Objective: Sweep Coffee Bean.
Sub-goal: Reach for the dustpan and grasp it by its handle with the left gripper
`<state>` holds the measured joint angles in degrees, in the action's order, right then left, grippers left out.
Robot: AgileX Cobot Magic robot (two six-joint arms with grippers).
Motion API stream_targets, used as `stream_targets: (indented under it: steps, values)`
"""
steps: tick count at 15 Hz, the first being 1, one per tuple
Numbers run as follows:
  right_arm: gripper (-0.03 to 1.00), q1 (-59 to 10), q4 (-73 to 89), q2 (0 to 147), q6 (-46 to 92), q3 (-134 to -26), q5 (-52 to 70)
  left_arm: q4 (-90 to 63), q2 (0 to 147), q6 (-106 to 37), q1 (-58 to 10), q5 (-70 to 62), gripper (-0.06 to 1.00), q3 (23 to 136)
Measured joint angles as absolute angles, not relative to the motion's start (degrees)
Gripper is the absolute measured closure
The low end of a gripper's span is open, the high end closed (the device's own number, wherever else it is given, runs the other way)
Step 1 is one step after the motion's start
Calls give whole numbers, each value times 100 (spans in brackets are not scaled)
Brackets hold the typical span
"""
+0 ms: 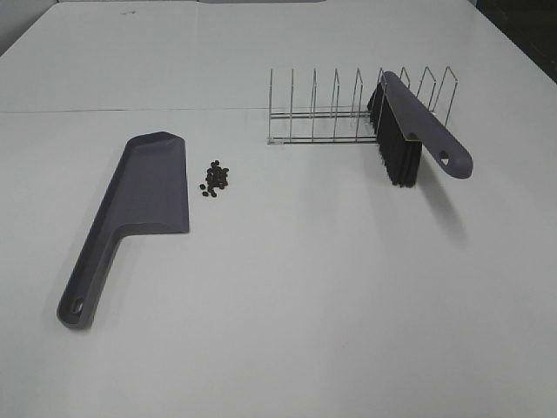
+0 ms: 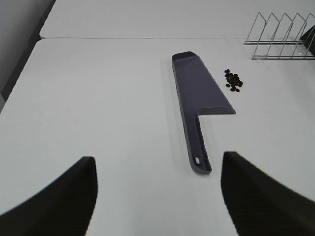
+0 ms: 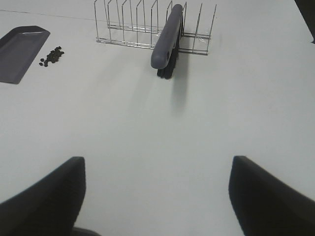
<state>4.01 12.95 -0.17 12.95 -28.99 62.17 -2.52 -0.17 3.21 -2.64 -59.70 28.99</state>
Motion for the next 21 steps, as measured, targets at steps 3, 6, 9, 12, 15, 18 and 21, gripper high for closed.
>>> stream_targets:
  steps: [3,6,9,12,15,18,21]
  values:
    - [26,401,1295,-17,1295,-2899,6217,-252,-17,321,-264,-5970,28,2899]
    - [26,401,1295,-17,1295,-2899,6217,-252,-17,321,-264,-5970,28,2899]
    - [26,401,1295,-17,1295,-2899,6217,-252,-17,321,-264,-5970,28,2899]
    - [26,401,1295,-17,1295,-2899,6217,-252,-17,321,-264,-5970,28,2899]
    - [26,401,1295,-17,1295,-2899,6217,-252,-17,321,-264,-5970,28,2899]
    - [26,401,1295,-17,1295,-2899,6217,-252,-17,321,-264,-5970,28,2899]
    - [26,401,1295,-17,1295,-2899,6217,-252,-17,321,-264,-5970,28,2899]
